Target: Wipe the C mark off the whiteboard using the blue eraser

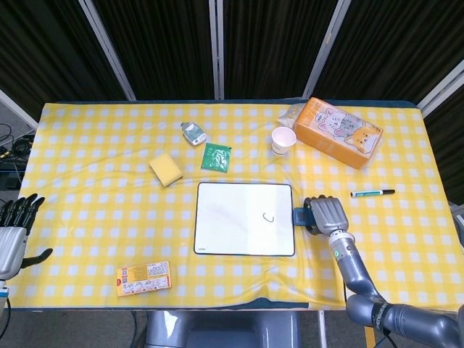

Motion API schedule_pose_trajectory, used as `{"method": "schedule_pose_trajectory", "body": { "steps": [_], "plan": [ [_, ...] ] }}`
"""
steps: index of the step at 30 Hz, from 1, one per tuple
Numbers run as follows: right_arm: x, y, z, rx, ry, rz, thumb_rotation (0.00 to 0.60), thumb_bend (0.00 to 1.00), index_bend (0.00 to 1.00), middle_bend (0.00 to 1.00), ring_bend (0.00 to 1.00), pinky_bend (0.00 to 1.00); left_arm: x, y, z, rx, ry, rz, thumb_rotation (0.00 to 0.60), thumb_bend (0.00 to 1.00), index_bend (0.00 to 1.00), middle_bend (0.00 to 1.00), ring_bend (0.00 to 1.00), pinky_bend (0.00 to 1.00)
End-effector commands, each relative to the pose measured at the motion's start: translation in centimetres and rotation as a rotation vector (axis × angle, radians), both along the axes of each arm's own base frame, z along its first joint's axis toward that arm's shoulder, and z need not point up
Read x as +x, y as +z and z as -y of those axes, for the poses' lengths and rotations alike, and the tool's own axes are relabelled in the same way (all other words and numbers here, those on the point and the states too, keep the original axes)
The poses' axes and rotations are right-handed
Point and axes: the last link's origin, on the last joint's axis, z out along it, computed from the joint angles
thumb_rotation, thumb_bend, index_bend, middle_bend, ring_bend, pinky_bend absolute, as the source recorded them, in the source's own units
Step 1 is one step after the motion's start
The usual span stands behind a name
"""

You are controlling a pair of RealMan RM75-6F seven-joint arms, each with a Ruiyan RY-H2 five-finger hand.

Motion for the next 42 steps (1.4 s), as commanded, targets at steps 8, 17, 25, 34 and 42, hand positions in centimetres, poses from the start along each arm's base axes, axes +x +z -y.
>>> {"method": "schedule_pose_trajectory", "body": {
  "steps": [8,17,25,34,42],
  "plan": [
    [2.9,1.2,-0.6,-0.07,0.104,0.176,0.6,0.35,0.84,0.76,0.78,0.83,0.0,0.0,0.0,0.001,-0.001,0.009,0.6,0.15,0.0,0.0,0.0,0.0],
    [8.1,-1.2,-1.4,-0.025,0.187,0.34,0.6,0.35,0.84,0.76,0.78,0.83,-0.1,0.3,-0.1,0.005,0.001,0.022,0.6,0.16,0.0,0.0,0.0,0.0],
    [11.8,-5.1,-0.7,0.026,0.228,0.347,0.6,0.35,0.84,0.76,0.78,0.83,-0.6,0.6,-0.3,-0.002,0.024,0.043,0.6,0.16,0.0,0.0,0.0,0.0],
    [14.6,-9.1,0.1,0.073,0.228,0.331,0.6,0.35,0.84,0.76,0.78,0.83,-1.1,0.7,-0.6,-0.021,0.047,0.076,0.6,0.16,0.0,0.0,0.0,0.0],
    [13.6,-10.7,0.7,0.086,0.189,0.318,0.6,0.35,0.84,0.76,0.78,0.83,-1.5,0.6,-0.8,-0.031,0.064,0.084,0.6,0.16,0.0,0.0,0.0,0.0]
  ]
}}
